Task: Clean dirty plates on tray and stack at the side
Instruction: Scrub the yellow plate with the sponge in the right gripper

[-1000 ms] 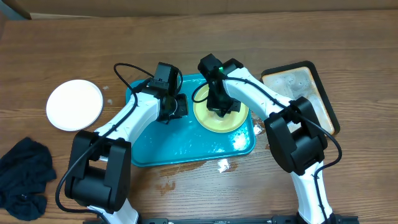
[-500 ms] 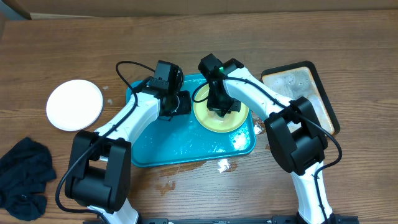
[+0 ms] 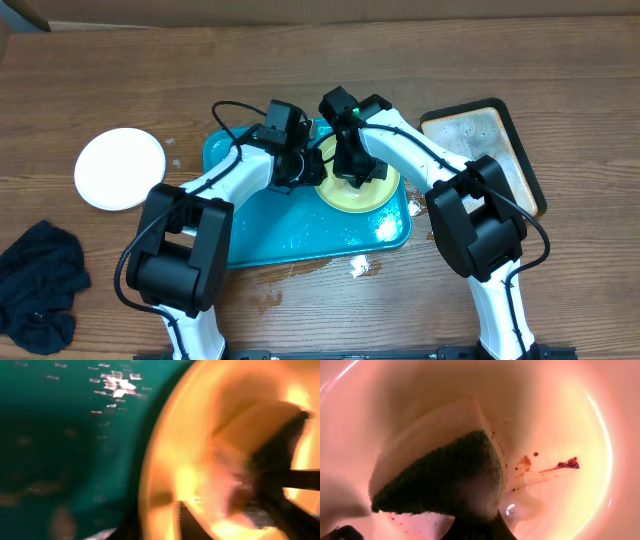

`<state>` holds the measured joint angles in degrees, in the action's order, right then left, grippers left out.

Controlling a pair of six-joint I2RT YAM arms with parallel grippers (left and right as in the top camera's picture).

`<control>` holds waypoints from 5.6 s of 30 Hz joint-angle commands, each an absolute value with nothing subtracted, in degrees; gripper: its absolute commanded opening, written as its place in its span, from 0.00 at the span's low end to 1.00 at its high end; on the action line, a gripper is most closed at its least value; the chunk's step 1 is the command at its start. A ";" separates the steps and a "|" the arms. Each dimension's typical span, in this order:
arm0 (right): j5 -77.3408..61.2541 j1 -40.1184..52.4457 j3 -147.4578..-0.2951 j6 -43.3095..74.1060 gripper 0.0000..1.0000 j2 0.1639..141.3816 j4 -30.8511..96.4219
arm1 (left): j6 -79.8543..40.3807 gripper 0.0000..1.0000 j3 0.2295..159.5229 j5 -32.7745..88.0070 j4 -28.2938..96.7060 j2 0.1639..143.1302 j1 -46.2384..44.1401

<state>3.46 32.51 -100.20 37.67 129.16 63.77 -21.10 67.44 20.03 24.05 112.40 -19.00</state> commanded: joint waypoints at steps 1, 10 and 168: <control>4.16 31.75 -97.56 37.52 0.04 131.92 63.70 | -20.82 0.04 66.83 21.67 23.97 115.26 -20.16; 3.73 31.75 -97.56 37.52 0.04 131.92 63.68 | -20.82 0.04 66.83 22.57 24.77 115.26 -20.16; 6.37 30.85 -102.26 35.68 0.04 131.68 70.43 | -29.78 0.04 68.53 -2.98 40.88 115.15 -13.87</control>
<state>0.86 32.34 -101.32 38.87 129.60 70.00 -28.84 70.98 7.84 38.79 111.92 -15.38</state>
